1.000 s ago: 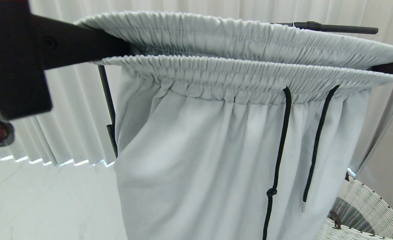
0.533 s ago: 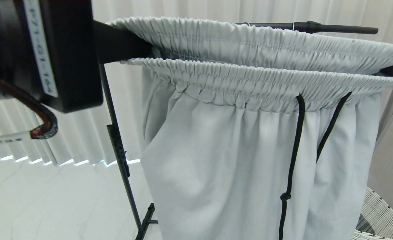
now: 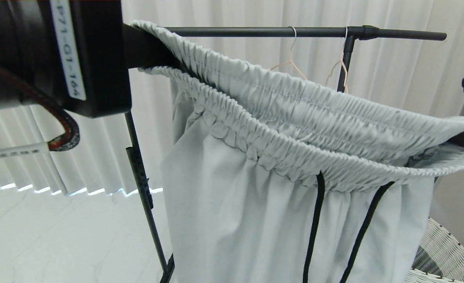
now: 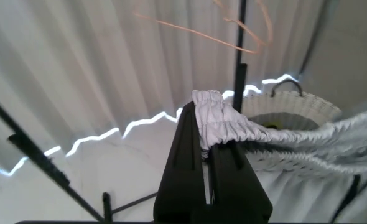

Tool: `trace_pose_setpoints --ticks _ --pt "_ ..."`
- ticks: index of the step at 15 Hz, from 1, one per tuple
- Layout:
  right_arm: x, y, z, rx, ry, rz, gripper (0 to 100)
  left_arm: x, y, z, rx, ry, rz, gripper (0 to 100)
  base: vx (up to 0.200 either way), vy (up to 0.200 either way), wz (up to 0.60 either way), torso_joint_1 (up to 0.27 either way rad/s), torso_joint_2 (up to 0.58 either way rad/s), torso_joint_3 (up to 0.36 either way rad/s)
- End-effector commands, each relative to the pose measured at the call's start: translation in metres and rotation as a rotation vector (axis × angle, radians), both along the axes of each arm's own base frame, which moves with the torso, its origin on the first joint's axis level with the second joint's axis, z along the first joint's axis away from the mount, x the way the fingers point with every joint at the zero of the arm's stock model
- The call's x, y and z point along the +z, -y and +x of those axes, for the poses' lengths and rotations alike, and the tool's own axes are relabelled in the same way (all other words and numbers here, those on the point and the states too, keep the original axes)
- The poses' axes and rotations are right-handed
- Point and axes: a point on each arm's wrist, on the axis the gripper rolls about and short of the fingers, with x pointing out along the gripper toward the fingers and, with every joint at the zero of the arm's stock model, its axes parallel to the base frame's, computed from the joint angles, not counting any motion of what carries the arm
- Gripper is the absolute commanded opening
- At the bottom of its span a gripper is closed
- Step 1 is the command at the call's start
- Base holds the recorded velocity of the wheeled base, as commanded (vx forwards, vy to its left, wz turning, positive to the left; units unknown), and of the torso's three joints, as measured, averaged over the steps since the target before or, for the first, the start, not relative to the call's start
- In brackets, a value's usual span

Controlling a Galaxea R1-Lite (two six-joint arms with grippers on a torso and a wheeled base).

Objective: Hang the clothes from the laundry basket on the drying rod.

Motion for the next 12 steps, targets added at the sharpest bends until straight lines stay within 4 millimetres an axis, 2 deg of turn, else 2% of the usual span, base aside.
trace_pose_setpoints --ticks 1,5,7,10,12 --pt "-0.004 0.010 -0.008 0.007 0.007 0.008 100 -0.001 -0.005 0.012 0.083 0.002 0.005 0 0.000 0.000 0.00 0.000 0.00 0.000" --pt "-0.004 0.017 -0.014 0.021 0.012 0.027 100 -0.002 -0.008 0.019 0.132 0.002 0.014 0 0.000 0.000 0.00 0.000 0.00 0.000" --pt "-0.010 0.020 -0.011 -0.038 -0.015 0.022 100 -0.003 -0.009 0.019 0.138 0.004 0.018 0 0.000 0.000 0.00 0.000 0.00 0.000" --pt "-0.028 0.041 0.002 -0.364 -0.112 -0.089 100 -0.006 -0.019 0.023 0.220 0.019 0.062 0 0.000 0.000 0.00 0.000 0.00 0.000" --pt "-0.039 0.054 0.004 -0.502 -0.163 -0.120 100 -0.008 -0.028 0.021 0.231 0.026 0.079 0 0.000 0.000 0.00 0.000 0.00 0.000"
